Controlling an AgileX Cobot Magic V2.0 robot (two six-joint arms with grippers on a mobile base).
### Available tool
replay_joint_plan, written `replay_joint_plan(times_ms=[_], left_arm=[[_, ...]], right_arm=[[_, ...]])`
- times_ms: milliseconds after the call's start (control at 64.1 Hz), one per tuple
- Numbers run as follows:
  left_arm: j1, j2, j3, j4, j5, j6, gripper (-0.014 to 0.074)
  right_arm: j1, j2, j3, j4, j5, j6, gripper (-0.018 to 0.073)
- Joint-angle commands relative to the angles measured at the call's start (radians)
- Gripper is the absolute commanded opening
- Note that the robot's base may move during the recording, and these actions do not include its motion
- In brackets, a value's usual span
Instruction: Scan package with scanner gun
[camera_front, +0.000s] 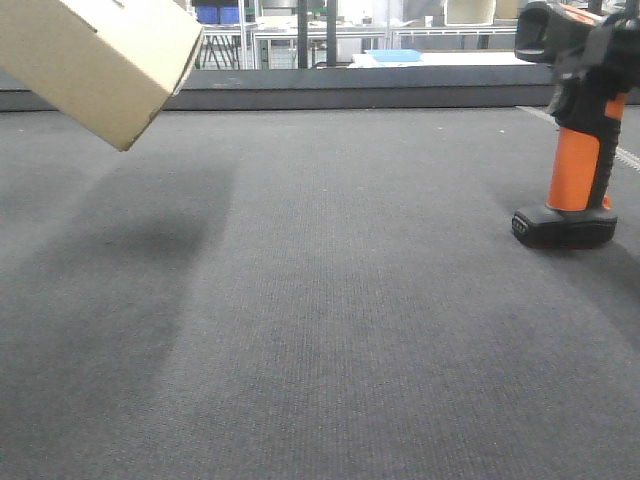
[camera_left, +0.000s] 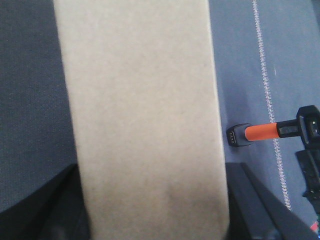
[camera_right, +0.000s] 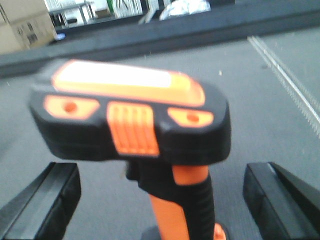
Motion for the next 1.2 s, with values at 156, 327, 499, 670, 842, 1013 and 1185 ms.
replay_joint_plan(times_ms=[156,327,499,670,842,1013,1185], left_arm=[[0.001,-0.008,-0.005,-0.033,-0.003,0.007,-0.0111],[0.001,-0.008,-0.005,-0.033,-0.003,0.007,-0.0111],[0.001,-0.008,-0.005,-0.029,-0.003,0.007,-0.0111],[0.001,-0.008,-0.005,-0.027,-0.003,0.007,-0.0111],[0.001,-0.008,-0.005,-0.018,-0.003,0.007,-0.0111],[0.001,-0.008,-0.005,-0.001,-0.003,0.007,-0.0111],[0.001,-0.008,-0.005,0.001,-0.003,0.007,-0.0111]], right_arm=[[0.002,0.071,-0.004,-0.004,-0.061,0.002,0.0568],[0.002,0.108,-0.023,-0.004,-0.086,0.002,0.0568],[0.002,0.134,-0.057,-0.004,-0.089,0.002,0.0568],[0.002,0.162,-0.091,-0.004,-0.093,0.002,0.0568],[0.002,0.2,-0.108,-0.004,-0.12,0.002,0.0568],[0.002,0.219,-0.125,-0.004,-0.132,0.002,0.0555],[0.002,0.219,-0.127,-0.004,-0.159,0.002,0.0365]])
